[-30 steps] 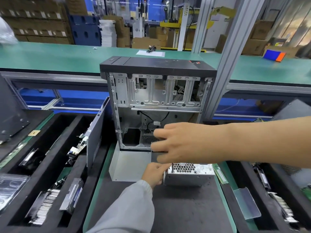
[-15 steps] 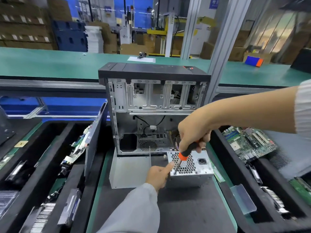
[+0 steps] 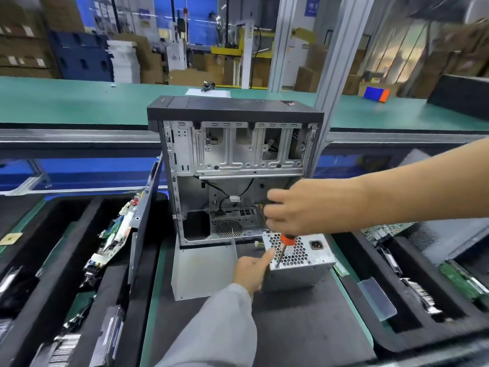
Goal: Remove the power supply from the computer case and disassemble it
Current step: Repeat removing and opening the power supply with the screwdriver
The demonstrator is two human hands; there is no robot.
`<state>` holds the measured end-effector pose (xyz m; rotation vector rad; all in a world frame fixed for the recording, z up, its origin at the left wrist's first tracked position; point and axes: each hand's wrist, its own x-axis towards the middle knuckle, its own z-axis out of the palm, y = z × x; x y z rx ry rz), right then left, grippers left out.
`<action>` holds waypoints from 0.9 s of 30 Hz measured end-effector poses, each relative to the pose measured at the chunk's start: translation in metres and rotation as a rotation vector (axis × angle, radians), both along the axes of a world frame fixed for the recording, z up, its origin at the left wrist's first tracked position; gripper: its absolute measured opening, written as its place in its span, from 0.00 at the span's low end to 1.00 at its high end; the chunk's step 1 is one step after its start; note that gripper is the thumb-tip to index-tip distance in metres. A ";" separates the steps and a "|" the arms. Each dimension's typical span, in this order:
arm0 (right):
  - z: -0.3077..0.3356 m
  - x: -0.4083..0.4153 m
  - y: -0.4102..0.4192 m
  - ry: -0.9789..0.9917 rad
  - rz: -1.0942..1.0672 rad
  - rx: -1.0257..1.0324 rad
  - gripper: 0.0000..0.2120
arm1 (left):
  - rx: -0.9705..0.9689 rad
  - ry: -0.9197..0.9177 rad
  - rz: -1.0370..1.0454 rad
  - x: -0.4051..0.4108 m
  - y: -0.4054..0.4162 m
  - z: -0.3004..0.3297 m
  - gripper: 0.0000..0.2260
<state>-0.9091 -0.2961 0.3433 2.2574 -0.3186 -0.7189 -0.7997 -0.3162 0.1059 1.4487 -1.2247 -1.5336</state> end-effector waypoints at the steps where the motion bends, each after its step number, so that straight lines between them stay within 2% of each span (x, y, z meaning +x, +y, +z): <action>1: 0.000 0.005 -0.001 -0.051 -0.147 -0.014 0.08 | -0.002 -0.007 -0.009 0.000 0.000 0.001 0.34; 4: 0.008 0.020 -0.004 -0.087 -0.613 0.016 0.05 | -0.002 -0.012 -0.024 0.001 0.003 0.005 0.35; 8: 0.018 0.026 -0.011 -0.036 -0.944 0.142 0.24 | -0.025 -0.020 -0.032 0.002 0.004 0.008 0.36; 9: 0.020 0.026 -0.011 -0.035 -1.005 0.177 0.25 | -0.026 -0.021 -0.036 0.002 0.004 0.008 0.36; 11: 0.019 0.023 -0.013 -0.091 -1.055 0.256 0.12 | -0.021 -0.021 -0.038 0.002 0.005 0.009 0.36; 12: 0.018 0.022 -0.011 -0.146 -1.074 0.280 0.09 | -0.017 -0.016 -0.038 0.002 0.005 0.009 0.36; 16: 0.011 0.021 0.000 0.014 -0.940 0.192 0.17 | -0.006 0.006 -0.047 0.003 0.007 0.010 0.36; 19: 0.008 0.024 0.002 -0.010 -0.799 0.092 0.20 | 0.009 0.029 -0.035 0.003 0.008 0.010 0.36; 22: -0.002 0.026 0.004 0.003 -0.583 -0.008 0.17 | 0.017 0.054 -0.018 0.002 0.007 0.011 0.36; 24: -0.008 0.026 0.007 0.082 -0.483 -0.054 0.15 | 0.026 0.065 -0.008 0.002 0.006 0.011 0.36; 27: -0.005 0.021 0.009 0.259 -0.514 -0.027 0.13 | -0.004 0.079 -0.004 0.002 0.007 0.012 0.35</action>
